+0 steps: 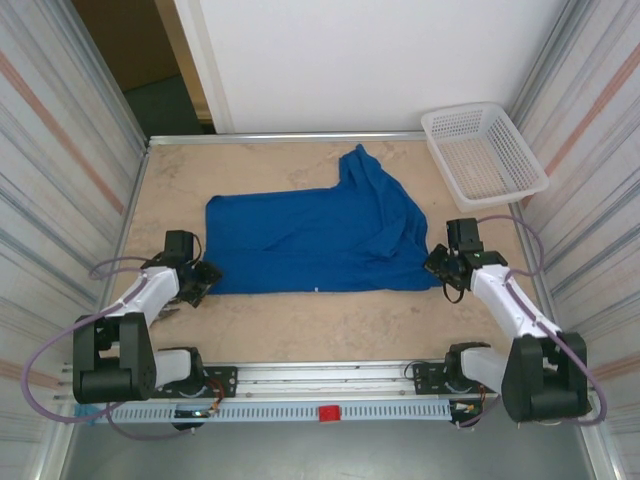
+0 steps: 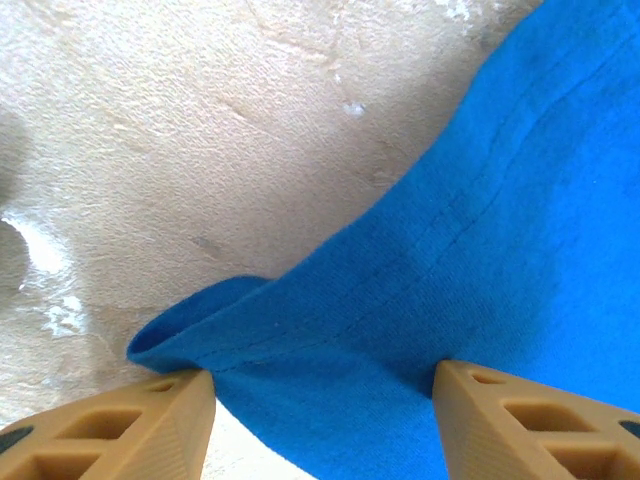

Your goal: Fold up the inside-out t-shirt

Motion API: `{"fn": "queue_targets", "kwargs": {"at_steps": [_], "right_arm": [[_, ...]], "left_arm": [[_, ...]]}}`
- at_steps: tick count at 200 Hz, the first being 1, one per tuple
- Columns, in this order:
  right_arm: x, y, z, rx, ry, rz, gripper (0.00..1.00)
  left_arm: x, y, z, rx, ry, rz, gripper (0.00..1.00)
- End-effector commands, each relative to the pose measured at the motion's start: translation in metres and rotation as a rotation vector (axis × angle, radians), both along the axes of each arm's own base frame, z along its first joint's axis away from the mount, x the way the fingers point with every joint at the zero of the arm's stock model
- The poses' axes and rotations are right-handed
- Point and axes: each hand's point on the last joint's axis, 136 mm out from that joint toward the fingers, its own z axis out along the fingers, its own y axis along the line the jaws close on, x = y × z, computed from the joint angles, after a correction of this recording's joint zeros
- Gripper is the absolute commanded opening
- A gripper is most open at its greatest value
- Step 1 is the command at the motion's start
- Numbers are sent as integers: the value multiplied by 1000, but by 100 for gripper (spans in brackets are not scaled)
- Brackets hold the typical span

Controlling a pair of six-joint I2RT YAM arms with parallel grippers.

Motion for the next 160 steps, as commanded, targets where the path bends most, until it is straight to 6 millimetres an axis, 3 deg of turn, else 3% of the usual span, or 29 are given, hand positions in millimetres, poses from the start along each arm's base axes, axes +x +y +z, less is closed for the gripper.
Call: {"fn": "queue_targets", "kwargs": {"at_steps": [1,12,21,49,71,108,160], "right_arm": [[-18,-7,-6,-1,48,-59,4],[-17,-7,-1,-6,47,-49,27],[-13,-5,7,-11,31,-34,34],[4,14,39,-25,-55,74,41],[21,42,47,-20,-53,187,44],[44,85,28,-25,10,303,47],[52,115,-16,-43,110,358,47]], "left_arm": [[-2,7,1,23,20,14,60],[-1,9,8,36,9,8,60],[1,9,16,45,-8,-3,60],[5,12,47,74,-88,-23,60],[10,9,66,80,-148,-43,61],[20,1,80,57,-188,-72,61],[26,-6,82,31,-200,-90,61]]}}
